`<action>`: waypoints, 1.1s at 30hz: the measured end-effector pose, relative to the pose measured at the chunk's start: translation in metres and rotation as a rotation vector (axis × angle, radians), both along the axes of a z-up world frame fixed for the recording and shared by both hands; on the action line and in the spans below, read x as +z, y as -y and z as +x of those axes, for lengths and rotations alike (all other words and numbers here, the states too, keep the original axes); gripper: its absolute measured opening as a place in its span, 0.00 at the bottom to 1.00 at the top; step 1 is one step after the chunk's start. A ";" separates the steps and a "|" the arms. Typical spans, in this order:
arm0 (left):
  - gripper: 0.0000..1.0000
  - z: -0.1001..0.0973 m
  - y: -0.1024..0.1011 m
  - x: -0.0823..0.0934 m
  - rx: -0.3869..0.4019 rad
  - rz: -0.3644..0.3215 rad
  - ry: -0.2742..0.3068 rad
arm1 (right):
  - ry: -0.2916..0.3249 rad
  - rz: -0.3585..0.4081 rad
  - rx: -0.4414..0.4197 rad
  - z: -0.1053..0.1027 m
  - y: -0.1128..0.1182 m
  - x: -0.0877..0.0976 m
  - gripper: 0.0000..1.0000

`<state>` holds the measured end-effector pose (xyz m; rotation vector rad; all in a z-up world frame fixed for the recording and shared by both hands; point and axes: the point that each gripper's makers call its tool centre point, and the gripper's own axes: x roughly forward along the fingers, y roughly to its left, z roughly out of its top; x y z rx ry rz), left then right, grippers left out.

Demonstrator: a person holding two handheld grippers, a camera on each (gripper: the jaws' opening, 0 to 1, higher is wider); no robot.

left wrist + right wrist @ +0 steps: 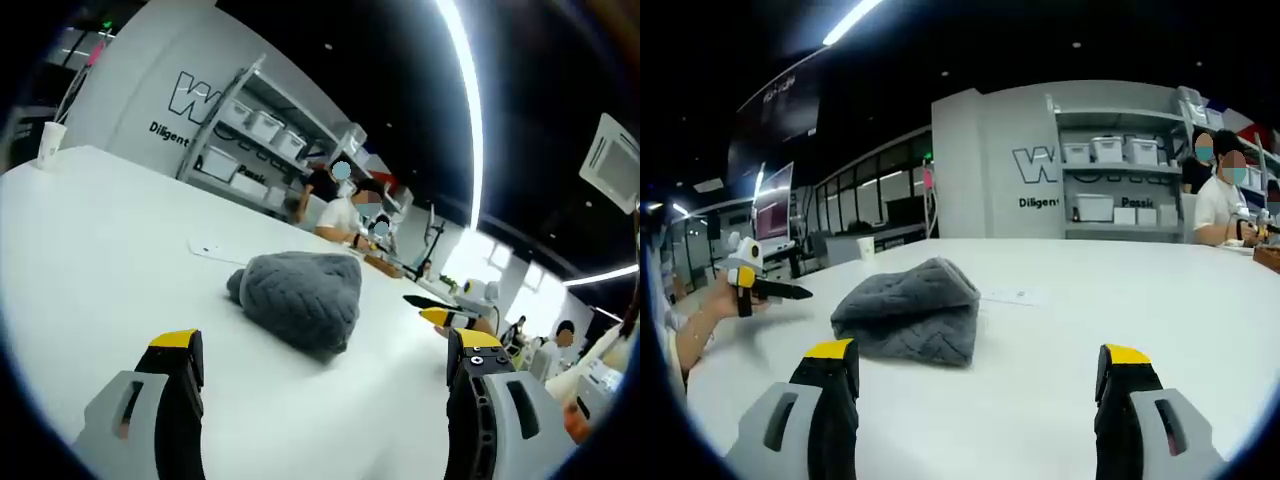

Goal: Open the folded towel by lifting each exposed corner and separating the folded layers until the towel lies flat within the target outline without major curled edges

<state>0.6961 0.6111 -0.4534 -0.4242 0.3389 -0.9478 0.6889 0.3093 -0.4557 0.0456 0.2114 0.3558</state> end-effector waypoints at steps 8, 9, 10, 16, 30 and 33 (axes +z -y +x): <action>0.99 -0.002 -0.001 0.003 0.001 0.001 0.009 | -0.013 -0.003 -0.001 0.000 0.000 -0.003 0.99; 0.99 -0.003 -0.001 0.003 0.001 0.001 0.009 | -0.013 -0.003 -0.001 0.000 0.000 -0.003 0.99; 0.99 -0.002 -0.001 0.003 0.001 0.002 0.010 | -0.012 -0.003 -0.001 0.000 0.000 -0.003 0.99; 0.99 0.000 -0.002 0.005 0.000 -0.004 0.011 | -0.012 -0.003 -0.006 -0.001 0.002 -0.003 0.99; 0.99 -0.004 0.003 0.005 -0.019 -0.001 0.009 | -0.016 -0.005 -0.004 -0.001 0.002 -0.002 0.99; 0.99 -0.005 0.003 0.004 -0.018 0.001 0.007 | -0.012 -0.004 -0.007 -0.002 0.002 -0.001 0.99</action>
